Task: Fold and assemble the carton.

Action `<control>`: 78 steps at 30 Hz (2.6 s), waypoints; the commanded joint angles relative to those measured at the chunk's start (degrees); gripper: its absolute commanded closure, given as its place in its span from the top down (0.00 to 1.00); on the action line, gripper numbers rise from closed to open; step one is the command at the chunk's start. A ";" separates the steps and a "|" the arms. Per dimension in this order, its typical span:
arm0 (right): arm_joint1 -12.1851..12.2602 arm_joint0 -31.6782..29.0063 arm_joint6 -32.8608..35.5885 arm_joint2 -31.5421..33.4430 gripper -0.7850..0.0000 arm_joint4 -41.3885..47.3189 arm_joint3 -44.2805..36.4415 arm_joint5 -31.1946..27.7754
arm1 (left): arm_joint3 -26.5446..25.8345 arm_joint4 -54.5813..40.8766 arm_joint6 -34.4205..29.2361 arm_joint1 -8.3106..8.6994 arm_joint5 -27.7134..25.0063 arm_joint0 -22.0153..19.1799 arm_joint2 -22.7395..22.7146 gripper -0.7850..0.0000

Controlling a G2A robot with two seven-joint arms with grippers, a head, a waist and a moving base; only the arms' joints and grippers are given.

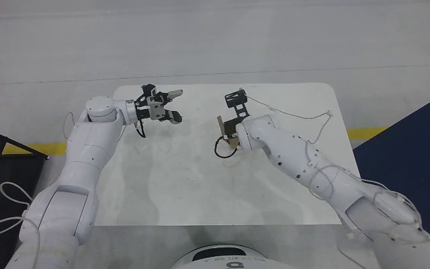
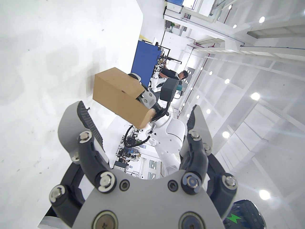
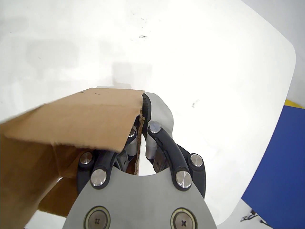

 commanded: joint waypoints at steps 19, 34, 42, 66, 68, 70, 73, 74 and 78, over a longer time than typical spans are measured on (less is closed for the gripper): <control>2.07 -13.64 -21.43 19.33 0.29 40.56 -11.00 21.43 | 0.00 0.00 0.00 0.00 0.00 0.00 0.00 1.00; 2.12 -20.65 -21.43 22.50 0.32 43.04 -16.58 21.43 | 0.00 0.00 0.00 0.00 0.00 0.00 0.00 1.00; -0.68 -19.97 -24.88 19.93 0.24 51.92 -15.74 21.43 | 0.00 0.00 0.00 0.00 0.00 0.00 0.00 1.00; -1.41 -29.23 -41.80 25.38 1.00 52.80 -37.50 13.37 | 0.00 0.00 0.00 0.00 0.00 0.00 0.00 1.00; -1.41 -29.23 -41.80 25.38 1.00 52.80 -37.50 13.37 | 0.00 0.00 0.00 0.00 0.00 0.00 0.00 1.00; -1.41 -29.23 -41.80 25.38 1.00 52.80 -37.50 13.37 | 0.00 0.00 0.00 0.00 0.00 0.00 0.00 1.00; -1.41 -29.23 -41.80 25.38 1.00 52.80 -37.50 13.37 | 0.00 0.00 0.00 0.00 0.00 0.00 0.00 1.00; -1.41 -29.23 -41.80 25.38 1.00 52.80 -37.50 13.37 | 0.00 0.00 0.00 0.00 0.00 0.00 0.00 1.00; -1.38 -29.35 -41.94 25.34 1.00 52.55 -37.52 13.08 | 0.00 0.00 0.00 0.00 0.00 0.00 0.00 1.00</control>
